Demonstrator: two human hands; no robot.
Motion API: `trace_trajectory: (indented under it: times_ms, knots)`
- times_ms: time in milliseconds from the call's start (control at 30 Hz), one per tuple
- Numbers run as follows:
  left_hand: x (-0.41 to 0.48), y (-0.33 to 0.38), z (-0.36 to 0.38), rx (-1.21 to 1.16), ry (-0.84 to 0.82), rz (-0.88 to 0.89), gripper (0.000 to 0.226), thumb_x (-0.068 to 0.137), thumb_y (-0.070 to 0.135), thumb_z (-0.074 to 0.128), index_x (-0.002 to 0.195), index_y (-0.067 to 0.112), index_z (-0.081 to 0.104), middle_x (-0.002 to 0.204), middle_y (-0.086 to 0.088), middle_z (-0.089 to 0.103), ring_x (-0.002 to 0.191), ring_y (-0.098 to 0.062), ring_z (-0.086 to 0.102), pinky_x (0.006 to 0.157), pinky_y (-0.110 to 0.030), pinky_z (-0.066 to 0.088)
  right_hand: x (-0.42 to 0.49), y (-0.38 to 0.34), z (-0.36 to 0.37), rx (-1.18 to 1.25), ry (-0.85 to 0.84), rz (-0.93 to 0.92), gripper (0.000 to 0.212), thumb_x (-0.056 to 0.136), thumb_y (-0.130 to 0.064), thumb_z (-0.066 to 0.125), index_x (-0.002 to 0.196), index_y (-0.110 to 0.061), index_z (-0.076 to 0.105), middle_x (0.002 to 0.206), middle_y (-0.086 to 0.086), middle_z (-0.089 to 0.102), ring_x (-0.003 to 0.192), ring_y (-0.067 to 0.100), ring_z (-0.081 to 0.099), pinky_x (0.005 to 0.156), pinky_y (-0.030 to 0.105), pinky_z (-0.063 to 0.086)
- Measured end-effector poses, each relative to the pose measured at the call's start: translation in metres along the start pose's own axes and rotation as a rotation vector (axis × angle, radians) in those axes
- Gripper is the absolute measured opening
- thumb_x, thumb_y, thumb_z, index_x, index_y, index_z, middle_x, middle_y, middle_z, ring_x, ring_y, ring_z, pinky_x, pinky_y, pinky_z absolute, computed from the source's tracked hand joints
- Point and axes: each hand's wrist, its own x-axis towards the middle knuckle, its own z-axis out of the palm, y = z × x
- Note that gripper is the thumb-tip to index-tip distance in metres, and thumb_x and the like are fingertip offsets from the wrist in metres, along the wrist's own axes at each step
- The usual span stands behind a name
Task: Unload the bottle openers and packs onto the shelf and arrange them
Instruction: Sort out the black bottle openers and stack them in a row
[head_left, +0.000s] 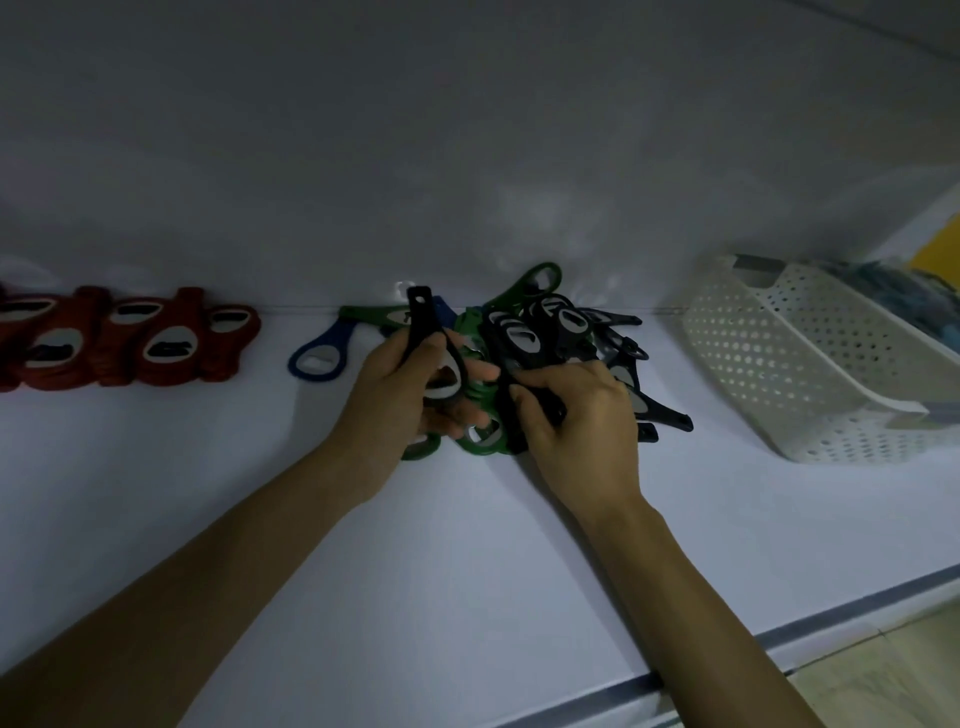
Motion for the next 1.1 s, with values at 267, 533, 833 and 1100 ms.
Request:
trace_trajectory:
  times_ms: [267,533,833,1100]
  knots:
    - [-0.004,-0.008,0.005,0.195,-0.068,0.052,0.024,0.097,0.039,0.041,0.102,0.024,0.059,0.08,-0.003,0.073,0.056,-0.017,0.066,0.043,-0.021,0.047,-0.002,-0.011,-0.002,0.233,0.214,-0.011,0.012,0.087,-0.014,0.064,0.093,-0.008,0.073,0.078,0.0,0.071,0.066,0.008,0.064,0.06,0.028,0.054]
    - [0.0,-0.014,0.001,0.237,-0.052,0.074,0.013,0.096,0.031,0.048,0.103,0.04,0.054,0.092,0.01,0.065,0.081,0.006,0.063,0.064,-0.009,0.048,-0.006,-0.016,0.005,0.255,-0.013,-0.342,0.009,0.086,-0.006,0.067,0.091,-0.005,0.074,0.088,0.003,0.074,0.077,0.012,0.066,0.071,0.026,0.053]
    - [-0.002,-0.017,0.004,0.193,-0.097,0.101,0.022,0.098,0.013,0.045,0.105,0.033,0.054,0.081,0.003,0.072,0.055,-0.015,0.065,0.045,-0.018,0.047,0.002,0.005,0.001,-0.125,-0.138,0.141,0.037,0.089,-0.025,0.061,0.125,-0.013,0.061,0.113,0.005,0.067,0.112,0.025,0.053,0.093,0.04,0.044]
    - [0.0,-0.018,0.003,0.178,-0.1,0.087,0.024,0.098,0.013,0.044,0.105,0.034,0.054,0.081,0.002,0.072,0.055,-0.016,0.064,0.046,-0.02,0.05,0.001,0.001,0.001,-0.023,-0.151,0.127,0.033,0.089,-0.011,0.061,0.122,-0.012,0.063,0.115,0.003,0.067,0.105,0.022,0.057,0.087,0.023,0.04]
